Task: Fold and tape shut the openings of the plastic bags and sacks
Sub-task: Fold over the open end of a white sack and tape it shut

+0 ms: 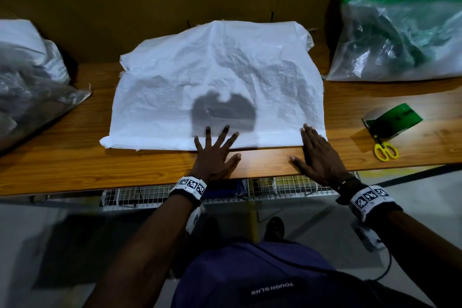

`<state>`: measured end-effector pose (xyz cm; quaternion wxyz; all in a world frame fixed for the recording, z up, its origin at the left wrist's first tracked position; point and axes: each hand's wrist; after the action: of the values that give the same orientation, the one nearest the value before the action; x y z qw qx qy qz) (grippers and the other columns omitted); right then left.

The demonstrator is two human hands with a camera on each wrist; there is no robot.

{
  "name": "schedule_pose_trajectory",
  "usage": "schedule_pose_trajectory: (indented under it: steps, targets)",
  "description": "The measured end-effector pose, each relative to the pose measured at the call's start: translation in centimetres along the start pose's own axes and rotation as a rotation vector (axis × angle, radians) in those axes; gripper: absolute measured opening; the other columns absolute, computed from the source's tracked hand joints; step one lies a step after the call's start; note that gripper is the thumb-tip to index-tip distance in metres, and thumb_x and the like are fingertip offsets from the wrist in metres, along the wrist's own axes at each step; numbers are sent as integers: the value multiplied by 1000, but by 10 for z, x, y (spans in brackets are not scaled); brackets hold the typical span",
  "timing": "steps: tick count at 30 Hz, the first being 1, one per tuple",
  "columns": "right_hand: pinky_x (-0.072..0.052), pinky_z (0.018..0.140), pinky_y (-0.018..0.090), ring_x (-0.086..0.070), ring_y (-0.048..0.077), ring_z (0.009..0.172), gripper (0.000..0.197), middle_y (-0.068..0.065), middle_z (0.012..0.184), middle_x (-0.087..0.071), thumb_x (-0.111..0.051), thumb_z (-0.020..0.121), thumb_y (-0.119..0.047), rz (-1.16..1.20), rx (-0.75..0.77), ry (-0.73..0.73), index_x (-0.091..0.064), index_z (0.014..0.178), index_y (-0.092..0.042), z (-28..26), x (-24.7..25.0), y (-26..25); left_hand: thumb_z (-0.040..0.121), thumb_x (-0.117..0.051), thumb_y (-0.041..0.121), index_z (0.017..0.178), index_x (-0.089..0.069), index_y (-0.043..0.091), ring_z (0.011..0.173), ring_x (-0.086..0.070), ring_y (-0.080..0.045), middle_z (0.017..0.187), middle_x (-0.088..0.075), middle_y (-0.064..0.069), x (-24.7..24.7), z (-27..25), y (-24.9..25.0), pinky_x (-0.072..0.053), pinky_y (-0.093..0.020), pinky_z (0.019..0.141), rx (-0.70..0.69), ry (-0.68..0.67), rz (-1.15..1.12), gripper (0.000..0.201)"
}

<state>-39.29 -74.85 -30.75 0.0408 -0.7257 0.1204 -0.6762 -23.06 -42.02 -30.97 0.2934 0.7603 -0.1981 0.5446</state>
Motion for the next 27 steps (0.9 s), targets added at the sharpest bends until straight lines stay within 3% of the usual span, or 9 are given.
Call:
schedule_pose_trajectory:
  steps: [4,9,15,19,22,27]
  targets:
    - [-6,131,43,6,26,162,115,15,174,9,-31,95,-86,-48,-11,-11,3,165,-2,-1,1,-8,100,-23,77,163,4,49,155,21,-47,172,19,16,-1,1,-1,1,-83,114,-7,13,-8,74]
    - [-4,131,42,8,27,161,135,17,172,13,-35,82,-98,-72,-36,-69,6,164,1,1,2,-12,102,-26,75,164,3,47,154,22,-47,172,19,15,-4,1,-1,5,-82,114,-8,19,-17,74]
    - [-9,132,47,7,29,161,118,18,172,10,-25,92,-89,-45,-47,-44,4,165,-1,7,3,-25,102,-26,76,164,4,47,154,22,-48,172,20,14,-6,2,-1,6,-82,114,-11,27,7,75]
    - [-14,131,50,8,28,162,108,15,173,10,-28,99,-82,6,148,-77,7,165,-4,21,-12,-87,101,-25,76,164,5,47,154,23,-48,172,20,13,-9,3,-4,10,-80,113,-21,32,17,75]
    - [-6,132,48,15,27,161,113,16,173,13,-27,96,-86,-13,110,-84,5,165,-2,30,-25,-127,99,-20,75,164,6,44,154,25,-44,172,21,12,-6,3,-6,14,-75,113,-47,21,0,77]
    - [0,132,43,17,26,161,119,16,173,15,-22,93,-91,-43,64,-89,5,165,-1,30,-28,-131,105,-19,67,168,-2,28,161,12,-22,175,9,5,6,-27,-75,-8,-61,127,-121,63,62,76]
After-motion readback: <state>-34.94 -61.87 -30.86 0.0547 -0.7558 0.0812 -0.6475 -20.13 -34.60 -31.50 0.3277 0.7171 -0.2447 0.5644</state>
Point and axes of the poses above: each hand's wrist, its own z-axis towards the middle knuckle, its own x-axis out of the back of the hand, y = z × x
